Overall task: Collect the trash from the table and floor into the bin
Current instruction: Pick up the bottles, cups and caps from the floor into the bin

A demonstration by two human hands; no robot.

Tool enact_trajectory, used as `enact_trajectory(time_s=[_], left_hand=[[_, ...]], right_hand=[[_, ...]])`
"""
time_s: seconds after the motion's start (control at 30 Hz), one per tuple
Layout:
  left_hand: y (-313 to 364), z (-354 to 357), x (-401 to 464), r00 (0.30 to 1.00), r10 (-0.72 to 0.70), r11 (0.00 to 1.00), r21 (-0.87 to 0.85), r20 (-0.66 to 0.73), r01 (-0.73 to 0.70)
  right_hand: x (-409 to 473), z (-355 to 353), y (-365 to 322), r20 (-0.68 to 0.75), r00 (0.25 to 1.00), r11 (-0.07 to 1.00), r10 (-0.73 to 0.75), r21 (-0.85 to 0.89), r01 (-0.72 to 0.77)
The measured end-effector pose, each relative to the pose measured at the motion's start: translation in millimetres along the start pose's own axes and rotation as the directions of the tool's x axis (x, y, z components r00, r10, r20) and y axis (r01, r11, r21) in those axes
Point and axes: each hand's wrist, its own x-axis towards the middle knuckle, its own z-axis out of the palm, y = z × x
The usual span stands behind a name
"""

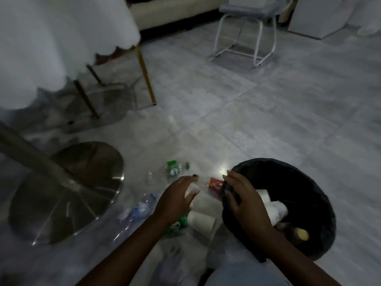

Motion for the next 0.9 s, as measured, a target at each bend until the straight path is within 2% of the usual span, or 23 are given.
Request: enact_trajectory(time_s=[0.13, 0.2, 0.3, 0.43, 0.57, 0.7, 0.9], left_hand=[[-49.5, -28.9, -42.1, 0.994, -0.111, 0.988, 0.111, 0.019, 0.108], [-65.9, -32.7, -61.4, 0.985, -0.158, 0.977, 0.159, 0.069, 0.146], [-91.8, -24.9, -84.0, 0.951, -0.266, 0.943, 0.249, 0.156, 0.223], [-124.8, -0.8, -104.3, 0.908, -0.355, 0.899, 0.35, 0.223, 0.265], [-152.4, 18.6, -117.9, 0.907, -0.408, 0.848, 0.41, 0.103, 0.335], [-187.1, 25.5, -124.2, 0.861, -0.508, 0.747, 0.491, -0.015, 0.449], [-211.2, 29.0, -120.2, 0.784, -0.612, 0.632, 0.533, -0.101, 0.563]], right_hand=[[-4.3, 62.9, -27.6, 0.12, 0.984, 0.987, -0.128, 0.116, 0.114], [-14.9, 99.0, -26.5, 0.226, 0.968, 0.987, -0.107, 0.139, 0.077], [-33.8, 151.2, -15.1, 0.406, 0.91, 0.997, -0.079, 0.053, 0.062], [-49.9, 196.8, 5.5, 0.52, 0.845, 0.963, -0.129, -0.138, 0.232], [-54.6, 233.2, 30.6, 0.613, 0.781, 0.921, -0.124, -0.221, 0.321], [-53.3, 259.7, 41.3, 0.667, 0.742, 0.894, -0.06, -0.295, 0.337], [-50.8, 271.8, 40.8, 0.704, 0.704, 0.877, -0.093, -0.276, 0.392]])
